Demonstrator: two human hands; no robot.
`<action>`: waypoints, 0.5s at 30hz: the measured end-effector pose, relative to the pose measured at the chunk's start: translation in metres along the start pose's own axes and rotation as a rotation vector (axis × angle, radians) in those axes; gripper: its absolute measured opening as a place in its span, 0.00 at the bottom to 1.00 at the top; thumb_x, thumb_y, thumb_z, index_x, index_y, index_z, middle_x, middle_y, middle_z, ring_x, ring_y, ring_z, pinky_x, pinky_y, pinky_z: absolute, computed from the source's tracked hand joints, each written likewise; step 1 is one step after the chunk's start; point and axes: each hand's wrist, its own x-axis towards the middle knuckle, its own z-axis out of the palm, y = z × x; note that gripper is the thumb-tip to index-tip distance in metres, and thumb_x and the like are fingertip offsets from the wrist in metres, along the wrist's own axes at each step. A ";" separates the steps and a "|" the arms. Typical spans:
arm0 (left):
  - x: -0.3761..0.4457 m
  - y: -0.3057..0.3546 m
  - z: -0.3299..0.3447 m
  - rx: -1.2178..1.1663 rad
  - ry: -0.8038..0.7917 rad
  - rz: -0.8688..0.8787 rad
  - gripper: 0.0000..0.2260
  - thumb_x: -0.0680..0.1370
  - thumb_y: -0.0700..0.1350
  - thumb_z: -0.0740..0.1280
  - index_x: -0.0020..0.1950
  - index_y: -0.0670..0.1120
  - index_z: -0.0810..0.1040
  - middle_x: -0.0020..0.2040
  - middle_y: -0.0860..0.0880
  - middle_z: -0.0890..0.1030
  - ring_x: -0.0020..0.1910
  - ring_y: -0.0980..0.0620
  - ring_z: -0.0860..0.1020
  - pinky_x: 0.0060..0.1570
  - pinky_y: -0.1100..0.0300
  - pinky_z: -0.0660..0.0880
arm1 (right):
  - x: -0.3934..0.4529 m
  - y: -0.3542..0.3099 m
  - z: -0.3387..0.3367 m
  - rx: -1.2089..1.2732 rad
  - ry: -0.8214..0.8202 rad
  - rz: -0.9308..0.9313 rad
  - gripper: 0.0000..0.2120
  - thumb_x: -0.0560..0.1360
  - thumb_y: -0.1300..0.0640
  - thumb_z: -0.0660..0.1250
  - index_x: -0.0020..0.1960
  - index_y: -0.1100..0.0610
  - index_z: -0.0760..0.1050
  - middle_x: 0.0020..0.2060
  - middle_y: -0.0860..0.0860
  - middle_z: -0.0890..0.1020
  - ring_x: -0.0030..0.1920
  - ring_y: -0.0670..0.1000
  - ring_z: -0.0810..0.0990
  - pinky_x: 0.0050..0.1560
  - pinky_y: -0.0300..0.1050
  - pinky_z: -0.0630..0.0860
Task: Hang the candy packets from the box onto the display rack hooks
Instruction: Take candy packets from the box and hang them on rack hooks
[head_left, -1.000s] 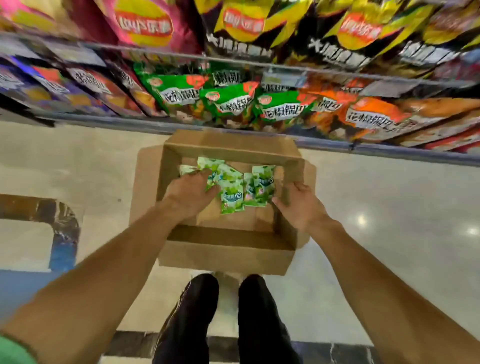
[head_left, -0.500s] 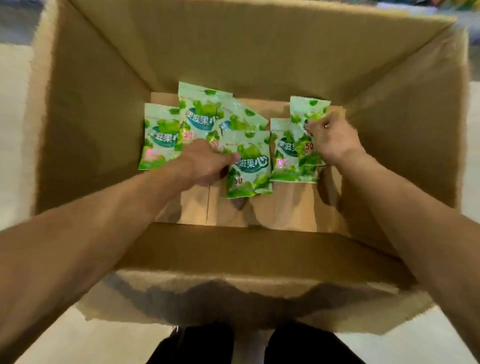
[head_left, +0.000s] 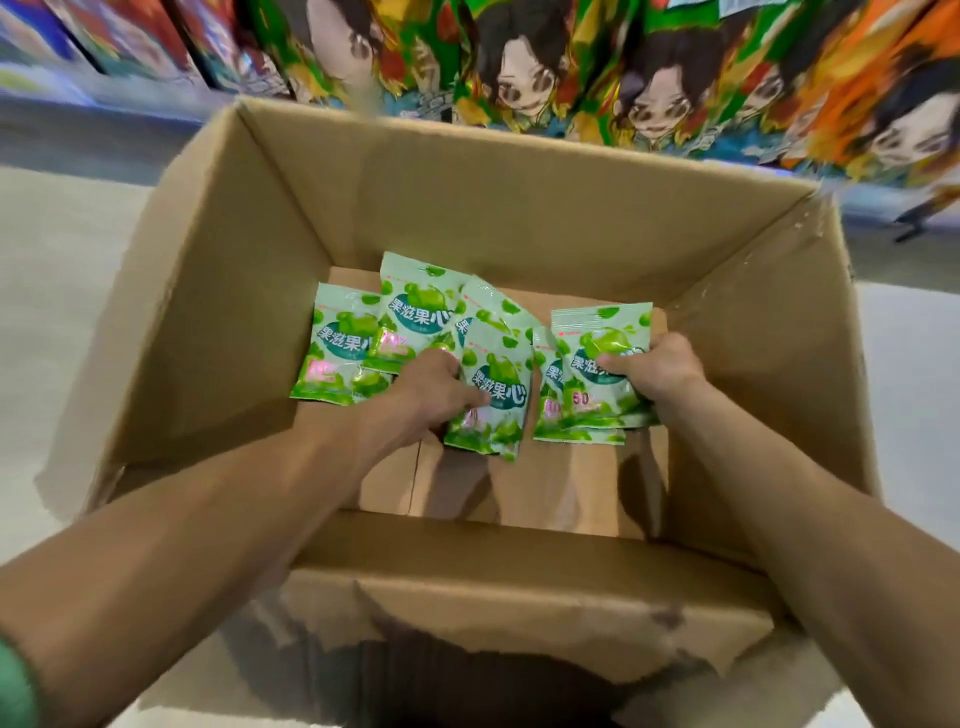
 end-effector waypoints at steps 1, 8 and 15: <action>-0.001 0.001 -0.004 0.004 -0.009 0.022 0.12 0.74 0.43 0.78 0.40 0.41 0.77 0.41 0.46 0.81 0.44 0.46 0.80 0.42 0.57 0.77 | -0.003 0.001 0.001 0.023 -0.019 -0.036 0.20 0.67 0.52 0.82 0.54 0.56 0.79 0.54 0.55 0.85 0.55 0.58 0.84 0.59 0.57 0.81; -0.052 0.028 -0.050 -0.223 0.038 0.136 0.06 0.81 0.44 0.71 0.50 0.43 0.76 0.44 0.46 0.77 0.43 0.49 0.76 0.33 0.69 0.72 | -0.053 -0.019 -0.016 0.210 -0.135 -0.224 0.19 0.79 0.60 0.70 0.68 0.61 0.69 0.60 0.55 0.81 0.59 0.54 0.81 0.58 0.47 0.80; -0.169 0.092 -0.137 -0.562 0.125 0.087 0.05 0.82 0.43 0.68 0.48 0.46 0.74 0.52 0.41 0.85 0.46 0.44 0.84 0.47 0.48 0.82 | -0.155 -0.118 -0.095 0.370 -0.212 -0.239 0.23 0.79 0.56 0.71 0.70 0.57 0.68 0.62 0.52 0.81 0.62 0.53 0.81 0.57 0.50 0.80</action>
